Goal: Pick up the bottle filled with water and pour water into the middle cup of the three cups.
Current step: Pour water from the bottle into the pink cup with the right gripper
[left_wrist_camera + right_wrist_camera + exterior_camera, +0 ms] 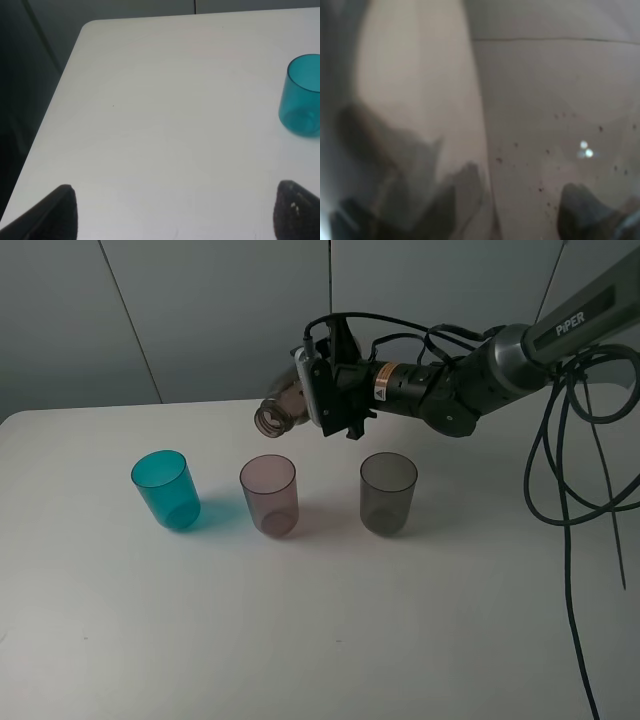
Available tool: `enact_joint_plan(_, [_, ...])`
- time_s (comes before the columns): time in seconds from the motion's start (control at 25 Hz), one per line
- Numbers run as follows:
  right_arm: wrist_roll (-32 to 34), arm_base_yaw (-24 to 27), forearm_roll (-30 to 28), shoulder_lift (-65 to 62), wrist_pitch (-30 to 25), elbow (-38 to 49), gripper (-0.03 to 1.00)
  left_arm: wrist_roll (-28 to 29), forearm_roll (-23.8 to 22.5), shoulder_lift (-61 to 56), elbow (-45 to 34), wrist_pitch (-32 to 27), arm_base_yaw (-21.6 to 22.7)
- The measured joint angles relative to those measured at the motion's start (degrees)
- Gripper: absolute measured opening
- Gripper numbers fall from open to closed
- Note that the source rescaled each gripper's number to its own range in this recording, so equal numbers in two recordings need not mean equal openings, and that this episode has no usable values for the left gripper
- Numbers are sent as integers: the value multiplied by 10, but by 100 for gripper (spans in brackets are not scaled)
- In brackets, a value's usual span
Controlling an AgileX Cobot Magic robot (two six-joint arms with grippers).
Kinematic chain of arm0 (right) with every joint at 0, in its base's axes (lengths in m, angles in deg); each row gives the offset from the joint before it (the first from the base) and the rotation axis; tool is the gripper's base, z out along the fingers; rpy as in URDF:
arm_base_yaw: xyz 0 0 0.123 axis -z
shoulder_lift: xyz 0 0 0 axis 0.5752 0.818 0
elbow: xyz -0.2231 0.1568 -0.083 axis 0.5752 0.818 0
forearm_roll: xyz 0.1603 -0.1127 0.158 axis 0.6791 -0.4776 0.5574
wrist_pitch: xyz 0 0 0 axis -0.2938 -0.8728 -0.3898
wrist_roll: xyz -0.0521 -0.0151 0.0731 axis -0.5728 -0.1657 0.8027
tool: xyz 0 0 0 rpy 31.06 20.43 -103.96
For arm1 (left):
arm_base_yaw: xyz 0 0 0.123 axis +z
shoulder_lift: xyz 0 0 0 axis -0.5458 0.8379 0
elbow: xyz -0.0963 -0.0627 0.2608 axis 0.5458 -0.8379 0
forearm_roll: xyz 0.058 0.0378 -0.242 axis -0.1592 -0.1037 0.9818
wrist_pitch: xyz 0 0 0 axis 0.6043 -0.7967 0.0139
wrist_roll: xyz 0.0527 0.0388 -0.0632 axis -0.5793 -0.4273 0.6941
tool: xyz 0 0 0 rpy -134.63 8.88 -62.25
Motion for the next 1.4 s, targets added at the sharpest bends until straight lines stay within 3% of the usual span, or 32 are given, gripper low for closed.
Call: enact_joint_plan(1.4, [-80, 0, 1, 0, 16, 0, 2, 4, 0, 0, 0, 0, 0])
